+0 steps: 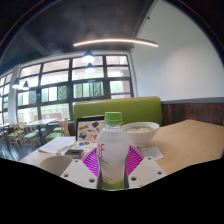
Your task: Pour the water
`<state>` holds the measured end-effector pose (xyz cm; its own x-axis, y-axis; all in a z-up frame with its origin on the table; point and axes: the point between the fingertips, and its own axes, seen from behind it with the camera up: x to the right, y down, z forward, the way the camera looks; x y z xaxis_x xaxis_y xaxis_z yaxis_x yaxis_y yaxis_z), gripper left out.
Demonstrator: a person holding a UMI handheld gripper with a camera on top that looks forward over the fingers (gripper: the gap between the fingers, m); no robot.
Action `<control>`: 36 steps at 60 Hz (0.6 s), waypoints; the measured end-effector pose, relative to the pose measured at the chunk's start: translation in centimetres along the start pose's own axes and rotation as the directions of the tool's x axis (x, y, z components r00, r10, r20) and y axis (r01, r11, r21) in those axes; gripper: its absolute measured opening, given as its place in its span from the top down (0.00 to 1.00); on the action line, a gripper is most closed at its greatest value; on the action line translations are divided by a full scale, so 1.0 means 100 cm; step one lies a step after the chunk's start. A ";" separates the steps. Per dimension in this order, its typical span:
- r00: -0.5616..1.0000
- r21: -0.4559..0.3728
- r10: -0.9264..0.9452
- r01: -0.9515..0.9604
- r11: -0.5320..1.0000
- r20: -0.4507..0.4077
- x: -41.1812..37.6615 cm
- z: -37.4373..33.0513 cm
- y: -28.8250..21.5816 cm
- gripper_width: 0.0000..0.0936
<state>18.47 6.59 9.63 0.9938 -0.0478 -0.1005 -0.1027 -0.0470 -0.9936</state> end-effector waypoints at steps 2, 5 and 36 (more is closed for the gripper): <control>1.000 -0.013 -0.018 0.018 1.000 0.006 0.001 0.000 0.002 0.68; 0.998 -0.002 -0.060 0.061 0.998 0.009 0.001 -0.001 -0.001 0.68; 0.992 -0.093 -0.124 0.125 0.988 0.018 0.003 -0.053 -0.003 0.13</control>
<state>18.61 1.30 10.18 0.9995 -0.0231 0.0227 0.0191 -0.1449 -0.9893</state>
